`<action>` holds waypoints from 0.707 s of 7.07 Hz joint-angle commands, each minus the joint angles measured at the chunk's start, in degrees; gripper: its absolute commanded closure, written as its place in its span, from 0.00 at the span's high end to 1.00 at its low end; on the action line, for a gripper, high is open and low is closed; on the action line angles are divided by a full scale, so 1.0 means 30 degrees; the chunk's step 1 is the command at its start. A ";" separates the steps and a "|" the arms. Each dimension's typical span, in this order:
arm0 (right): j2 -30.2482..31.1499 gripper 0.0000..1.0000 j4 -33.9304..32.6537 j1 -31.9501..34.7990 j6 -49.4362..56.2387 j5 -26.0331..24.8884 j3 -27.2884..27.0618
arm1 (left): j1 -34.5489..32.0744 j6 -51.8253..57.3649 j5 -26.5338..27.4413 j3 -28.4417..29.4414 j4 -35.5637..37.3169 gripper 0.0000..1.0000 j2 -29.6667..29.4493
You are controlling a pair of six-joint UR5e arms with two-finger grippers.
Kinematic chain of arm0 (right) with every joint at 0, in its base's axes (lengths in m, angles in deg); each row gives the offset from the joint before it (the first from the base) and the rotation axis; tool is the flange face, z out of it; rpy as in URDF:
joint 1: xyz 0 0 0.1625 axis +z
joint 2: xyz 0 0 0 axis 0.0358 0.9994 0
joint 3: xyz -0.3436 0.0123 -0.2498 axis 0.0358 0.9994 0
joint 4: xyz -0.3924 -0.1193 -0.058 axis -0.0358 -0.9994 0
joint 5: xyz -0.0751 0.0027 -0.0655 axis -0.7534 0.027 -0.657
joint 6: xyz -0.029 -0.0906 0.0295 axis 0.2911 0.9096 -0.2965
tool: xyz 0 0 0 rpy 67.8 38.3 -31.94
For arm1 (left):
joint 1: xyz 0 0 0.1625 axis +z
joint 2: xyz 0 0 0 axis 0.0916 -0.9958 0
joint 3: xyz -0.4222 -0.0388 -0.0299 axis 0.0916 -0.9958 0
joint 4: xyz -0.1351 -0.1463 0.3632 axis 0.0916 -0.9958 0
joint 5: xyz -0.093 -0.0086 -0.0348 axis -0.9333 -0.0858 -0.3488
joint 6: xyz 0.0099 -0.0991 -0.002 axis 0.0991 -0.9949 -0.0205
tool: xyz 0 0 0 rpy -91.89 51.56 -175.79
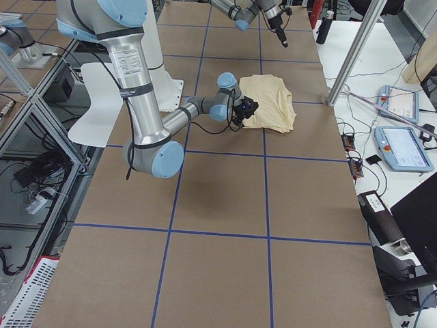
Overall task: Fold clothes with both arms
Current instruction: 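Lower the right gripper to the folded shirt's nearest corner and grasp it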
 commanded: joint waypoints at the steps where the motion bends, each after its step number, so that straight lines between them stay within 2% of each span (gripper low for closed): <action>1: 0.0096 0.56 -0.0014 -0.0192 0.0012 -0.0030 0.0203 | 0.0022 -0.0007 0.0001 0.0015 0.0014 0.62 0.0007; 2: 0.0126 0.39 -0.0014 -0.0222 -0.0016 -0.0030 0.0205 | 0.0022 -0.0007 0.0001 0.0015 0.0014 0.62 0.0007; 3: 0.0126 0.07 -0.0014 -0.0193 -0.0017 -0.0001 0.0147 | 0.0022 -0.0007 0.0001 0.0073 0.0014 0.62 0.0007; 4: 0.0155 0.00 0.0015 -0.0193 0.0012 0.0028 0.0088 | 0.0051 -0.0007 -0.0028 0.0103 -0.0015 0.62 0.0007; 5: 0.0619 0.00 0.0045 -0.0164 0.0013 0.0086 -0.0434 | 0.0081 -0.0007 -0.0058 0.0103 -0.0016 0.62 -0.0022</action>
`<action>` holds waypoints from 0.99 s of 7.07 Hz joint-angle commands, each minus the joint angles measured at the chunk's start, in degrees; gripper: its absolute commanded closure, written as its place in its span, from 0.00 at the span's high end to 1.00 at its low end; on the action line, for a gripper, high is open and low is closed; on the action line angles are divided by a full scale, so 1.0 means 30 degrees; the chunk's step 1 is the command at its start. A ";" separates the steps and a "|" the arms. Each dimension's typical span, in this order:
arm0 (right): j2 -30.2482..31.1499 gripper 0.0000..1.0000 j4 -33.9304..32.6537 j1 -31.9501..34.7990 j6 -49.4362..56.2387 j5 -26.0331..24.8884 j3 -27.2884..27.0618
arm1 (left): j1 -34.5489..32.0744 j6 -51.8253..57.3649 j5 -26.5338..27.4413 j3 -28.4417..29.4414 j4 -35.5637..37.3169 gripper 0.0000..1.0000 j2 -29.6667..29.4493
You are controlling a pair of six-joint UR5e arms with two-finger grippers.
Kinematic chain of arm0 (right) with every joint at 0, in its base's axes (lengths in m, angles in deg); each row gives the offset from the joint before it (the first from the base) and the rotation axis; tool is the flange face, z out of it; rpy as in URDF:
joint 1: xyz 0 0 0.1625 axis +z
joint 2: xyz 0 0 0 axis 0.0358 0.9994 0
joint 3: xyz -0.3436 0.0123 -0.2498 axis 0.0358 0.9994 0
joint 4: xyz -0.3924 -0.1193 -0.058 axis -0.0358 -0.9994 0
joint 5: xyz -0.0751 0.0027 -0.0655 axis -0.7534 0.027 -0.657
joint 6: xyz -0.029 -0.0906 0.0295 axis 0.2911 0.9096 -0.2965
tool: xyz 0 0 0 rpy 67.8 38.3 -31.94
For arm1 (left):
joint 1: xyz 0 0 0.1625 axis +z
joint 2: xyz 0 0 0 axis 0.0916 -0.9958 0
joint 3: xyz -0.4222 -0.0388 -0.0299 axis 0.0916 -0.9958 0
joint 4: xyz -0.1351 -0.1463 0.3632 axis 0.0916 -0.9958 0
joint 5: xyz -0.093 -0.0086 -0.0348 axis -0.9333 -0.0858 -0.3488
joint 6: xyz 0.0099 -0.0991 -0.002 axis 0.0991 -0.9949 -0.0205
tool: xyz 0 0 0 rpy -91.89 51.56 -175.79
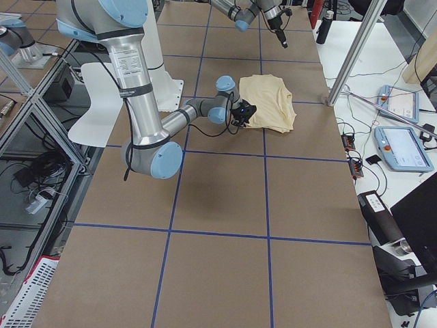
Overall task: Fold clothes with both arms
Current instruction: 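Drag the held corner toward the robot with the right gripper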
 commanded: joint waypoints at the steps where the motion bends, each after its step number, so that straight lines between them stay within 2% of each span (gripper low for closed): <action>1: 0.1659 0.00 -0.0086 -0.0151 -0.0020 0.0201 -0.2354 | 0.0027 -0.0174 -0.0117 -0.0099 0.0020 0.62 -0.0082; 3: 0.3045 0.00 -0.1950 -0.2277 -0.1329 0.0173 -0.6107 | 0.0114 -0.0293 -0.0699 -0.1030 0.0078 0.62 -0.0055; 5: 0.3136 0.00 -0.4382 -0.5991 -0.2654 0.0114 -0.8921 | 0.0144 -0.2477 -0.2981 -0.1531 0.0020 0.62 -0.0053; 6: 0.3021 0.00 -0.5089 -0.7810 -0.3382 -0.0001 -0.9487 | 0.0347 -0.3998 -0.3685 -0.2261 0.0020 0.62 -0.0053; 7: 0.3136 0.98 -0.5125 -0.7886 -0.3419 -0.0032 -0.9580 | 0.1074 -0.5087 -0.3779 -0.2761 0.0049 0.64 0.0005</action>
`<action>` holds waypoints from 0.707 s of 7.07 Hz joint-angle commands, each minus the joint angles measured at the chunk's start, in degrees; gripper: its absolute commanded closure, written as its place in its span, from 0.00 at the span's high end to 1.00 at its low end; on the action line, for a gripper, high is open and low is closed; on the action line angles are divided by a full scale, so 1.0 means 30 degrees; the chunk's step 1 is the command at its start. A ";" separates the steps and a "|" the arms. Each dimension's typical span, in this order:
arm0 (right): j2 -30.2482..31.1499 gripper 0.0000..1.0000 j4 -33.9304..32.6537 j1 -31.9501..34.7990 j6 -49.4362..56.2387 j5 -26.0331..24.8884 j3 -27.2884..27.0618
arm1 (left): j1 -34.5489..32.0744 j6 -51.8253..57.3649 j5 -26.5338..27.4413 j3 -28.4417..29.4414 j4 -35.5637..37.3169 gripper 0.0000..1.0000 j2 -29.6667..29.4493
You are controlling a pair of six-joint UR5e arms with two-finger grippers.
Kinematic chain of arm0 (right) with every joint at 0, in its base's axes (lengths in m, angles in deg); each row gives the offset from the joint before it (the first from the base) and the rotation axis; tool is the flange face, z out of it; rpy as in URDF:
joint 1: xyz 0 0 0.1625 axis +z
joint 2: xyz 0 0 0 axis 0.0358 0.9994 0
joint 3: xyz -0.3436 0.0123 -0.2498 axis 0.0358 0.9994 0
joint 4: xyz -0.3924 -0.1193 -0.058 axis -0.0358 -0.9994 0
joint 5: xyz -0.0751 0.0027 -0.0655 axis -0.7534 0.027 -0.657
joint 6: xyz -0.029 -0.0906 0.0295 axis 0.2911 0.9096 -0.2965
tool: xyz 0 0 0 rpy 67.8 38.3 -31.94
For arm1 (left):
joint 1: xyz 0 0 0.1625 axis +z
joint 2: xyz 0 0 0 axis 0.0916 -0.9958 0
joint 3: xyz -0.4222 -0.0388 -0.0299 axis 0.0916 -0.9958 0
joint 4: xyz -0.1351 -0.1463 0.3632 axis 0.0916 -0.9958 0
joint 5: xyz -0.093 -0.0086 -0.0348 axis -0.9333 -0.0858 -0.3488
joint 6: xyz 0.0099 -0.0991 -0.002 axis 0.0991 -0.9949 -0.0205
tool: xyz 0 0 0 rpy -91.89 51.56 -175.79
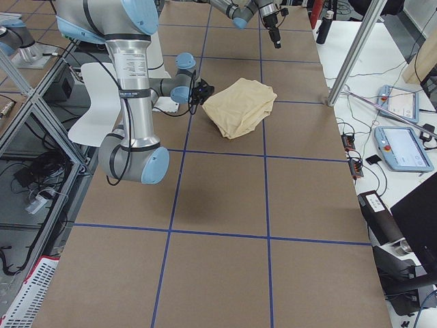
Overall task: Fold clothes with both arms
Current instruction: 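Drag the held corner toward the robot with the right gripper, then grasp the opposite shirt edge with left gripper while right gripper holds its corner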
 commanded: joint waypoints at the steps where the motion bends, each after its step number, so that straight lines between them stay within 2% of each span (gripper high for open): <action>1: 0.0330 1.00 -0.0442 -0.0767 -0.0341 -0.0059 -0.1097 | 0.1861 -0.3350 -0.0264 -0.1591 0.0018 0.66 0.0300; 2: 0.0768 1.00 -0.0442 0.0221 -0.0341 0.0028 -0.2002 | 0.3178 -0.5573 -0.0175 -0.2877 0.0511 0.69 0.0680; 3: 0.0975 1.00 -0.0471 0.1536 -0.0283 0.0173 -0.2272 | 0.4874 -0.6320 0.1334 -0.3992 0.1792 0.70 0.1119; 4: 0.0774 1.00 -0.0558 0.2826 -0.0137 0.0175 -0.1753 | 0.6312 -0.6096 0.3263 -0.4438 0.4387 0.69 0.1181; 5: 0.0453 1.00 -0.0617 0.4376 0.0125 0.0204 -0.0588 | 0.7022 -0.5629 0.4529 -0.4384 0.5399 0.66 0.1443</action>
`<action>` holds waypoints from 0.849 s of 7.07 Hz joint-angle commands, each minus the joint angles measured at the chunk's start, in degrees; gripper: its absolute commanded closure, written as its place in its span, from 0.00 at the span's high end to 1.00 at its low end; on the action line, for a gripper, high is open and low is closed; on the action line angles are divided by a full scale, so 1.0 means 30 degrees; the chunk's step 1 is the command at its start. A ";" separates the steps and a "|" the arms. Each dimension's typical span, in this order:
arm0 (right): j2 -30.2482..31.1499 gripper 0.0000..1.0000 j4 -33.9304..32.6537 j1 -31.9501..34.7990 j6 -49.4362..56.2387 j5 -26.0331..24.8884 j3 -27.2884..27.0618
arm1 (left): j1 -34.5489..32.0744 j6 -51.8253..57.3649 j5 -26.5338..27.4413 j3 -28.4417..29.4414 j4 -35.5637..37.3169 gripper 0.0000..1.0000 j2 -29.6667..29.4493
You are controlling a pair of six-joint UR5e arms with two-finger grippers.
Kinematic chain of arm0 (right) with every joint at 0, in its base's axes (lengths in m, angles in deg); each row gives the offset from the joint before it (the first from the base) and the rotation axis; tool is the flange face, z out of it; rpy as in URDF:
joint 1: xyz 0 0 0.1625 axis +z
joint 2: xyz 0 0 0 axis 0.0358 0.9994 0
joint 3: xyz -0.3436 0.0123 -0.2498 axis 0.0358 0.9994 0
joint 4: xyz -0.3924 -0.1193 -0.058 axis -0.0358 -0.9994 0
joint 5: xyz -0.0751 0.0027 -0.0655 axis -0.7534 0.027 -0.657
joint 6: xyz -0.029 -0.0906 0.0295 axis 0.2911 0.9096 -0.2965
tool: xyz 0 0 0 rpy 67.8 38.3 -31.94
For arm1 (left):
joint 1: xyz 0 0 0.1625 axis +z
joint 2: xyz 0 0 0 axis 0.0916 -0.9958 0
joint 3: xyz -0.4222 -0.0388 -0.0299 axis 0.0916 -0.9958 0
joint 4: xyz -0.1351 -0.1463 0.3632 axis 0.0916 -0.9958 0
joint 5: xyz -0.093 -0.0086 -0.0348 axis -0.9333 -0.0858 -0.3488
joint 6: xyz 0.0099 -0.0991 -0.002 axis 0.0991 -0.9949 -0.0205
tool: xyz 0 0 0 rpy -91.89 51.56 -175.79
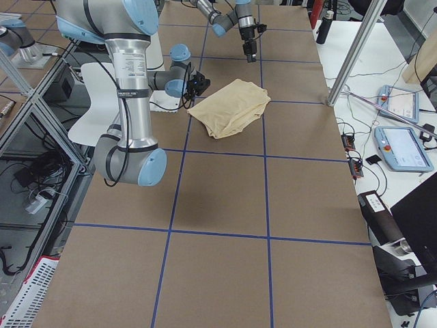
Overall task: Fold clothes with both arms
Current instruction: 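Grasp the opposite shirt edge with left gripper while right gripper holds its corner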
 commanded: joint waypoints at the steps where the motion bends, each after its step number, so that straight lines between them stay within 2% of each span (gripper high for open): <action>1: -0.1656 1.00 -0.0136 0.2969 0.1905 -0.0016 0.2470 | 0.1297 0.0871 0.1767 -0.0311 0.1566 0.64 0.1355; 2: -0.2221 1.00 -0.0107 0.3329 0.2357 -0.0046 0.3616 | 0.1414 0.0877 0.1768 -0.0079 0.1564 0.63 0.1453; 6: -0.2461 1.00 0.0097 0.3625 0.4058 -0.0133 0.4592 | 0.2294 0.0936 0.1738 0.0479 0.1565 0.57 0.1161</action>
